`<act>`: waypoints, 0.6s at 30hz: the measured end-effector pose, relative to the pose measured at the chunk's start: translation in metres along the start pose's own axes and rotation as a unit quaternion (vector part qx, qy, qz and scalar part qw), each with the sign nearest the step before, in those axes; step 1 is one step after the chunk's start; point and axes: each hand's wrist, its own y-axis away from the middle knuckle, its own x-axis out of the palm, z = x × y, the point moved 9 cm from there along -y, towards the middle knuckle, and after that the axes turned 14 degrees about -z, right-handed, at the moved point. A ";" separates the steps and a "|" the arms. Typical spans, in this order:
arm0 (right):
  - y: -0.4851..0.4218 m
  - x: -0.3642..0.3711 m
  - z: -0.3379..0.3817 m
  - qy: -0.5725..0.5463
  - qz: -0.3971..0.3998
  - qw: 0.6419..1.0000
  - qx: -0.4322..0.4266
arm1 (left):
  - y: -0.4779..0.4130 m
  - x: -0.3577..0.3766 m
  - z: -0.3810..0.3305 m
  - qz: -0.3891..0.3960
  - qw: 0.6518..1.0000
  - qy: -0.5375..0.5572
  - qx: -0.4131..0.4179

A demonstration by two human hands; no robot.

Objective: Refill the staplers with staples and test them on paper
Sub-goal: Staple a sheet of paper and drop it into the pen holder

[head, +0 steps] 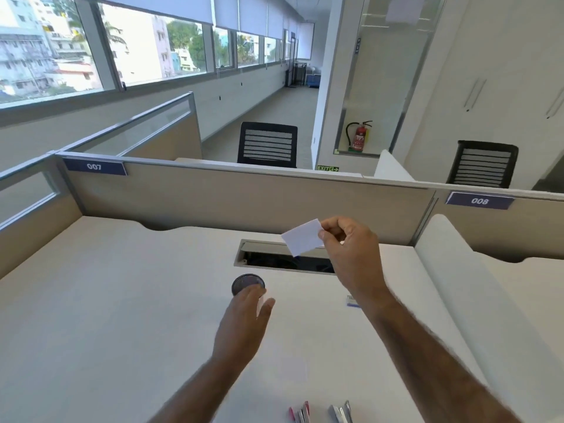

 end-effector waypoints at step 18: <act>0.073 0.195 -0.044 0.274 0.201 0.900 -0.271 | 0.094 0.095 0.152 0.162 0.960 -0.225 0.025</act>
